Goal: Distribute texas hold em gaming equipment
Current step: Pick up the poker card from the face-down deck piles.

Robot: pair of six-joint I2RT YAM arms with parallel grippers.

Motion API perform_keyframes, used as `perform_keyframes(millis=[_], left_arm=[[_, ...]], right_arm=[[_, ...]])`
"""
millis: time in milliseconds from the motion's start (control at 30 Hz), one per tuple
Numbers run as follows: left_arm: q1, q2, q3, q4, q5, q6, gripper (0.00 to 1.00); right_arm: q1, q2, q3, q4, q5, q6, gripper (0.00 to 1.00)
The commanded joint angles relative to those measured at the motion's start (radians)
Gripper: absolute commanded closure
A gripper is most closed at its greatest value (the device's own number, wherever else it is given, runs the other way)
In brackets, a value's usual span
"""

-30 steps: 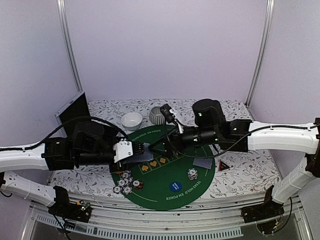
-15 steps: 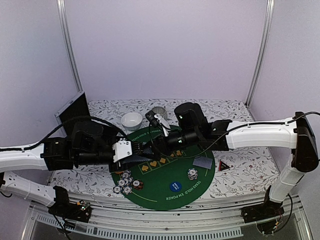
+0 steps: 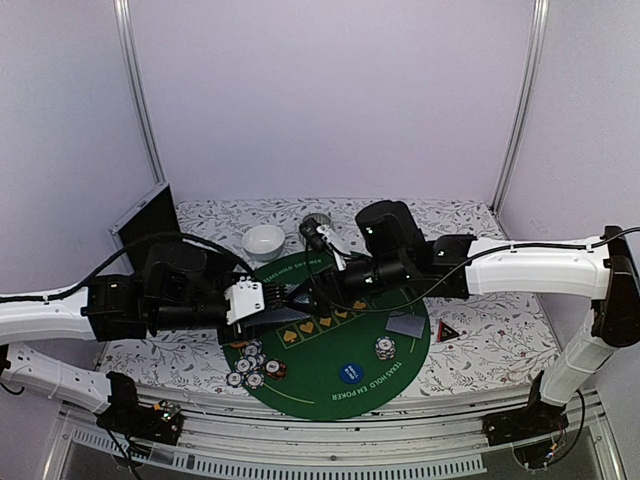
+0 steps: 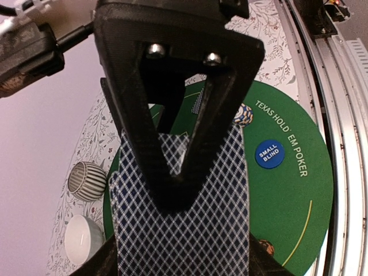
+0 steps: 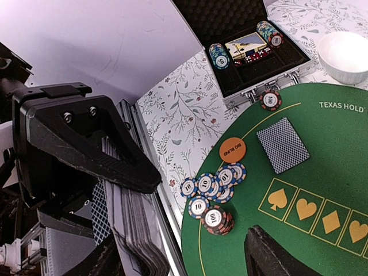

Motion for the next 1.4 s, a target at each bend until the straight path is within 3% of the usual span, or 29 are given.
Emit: perform_keyframes(millis=[0, 700, 1133, 1367], left_arm=[[0.013, -0.018, -0.008, 0.039, -0.003, 0.009, 0.45], [0.013, -0.012, -0.008, 0.033, -0.012, 0.010, 0.45], [0.014, -0.010, -0.006, 0.029, -0.011, 0.011, 0.45], [0.014, -0.011, -0.006, 0.028, -0.008, 0.010, 0.45]], right_arm=[[-0.002, -0.032, 0.022, -0.064, 0.004, -0.007, 0.34], [-0.002, -0.070, 0.084, -0.197, -0.029, 0.010, 0.87], [-0.004, -0.120, 0.113, -0.295, 0.009, -0.006, 0.98], [-0.041, -0.264, 0.097, -0.290, 0.004, -0.014, 0.98]])
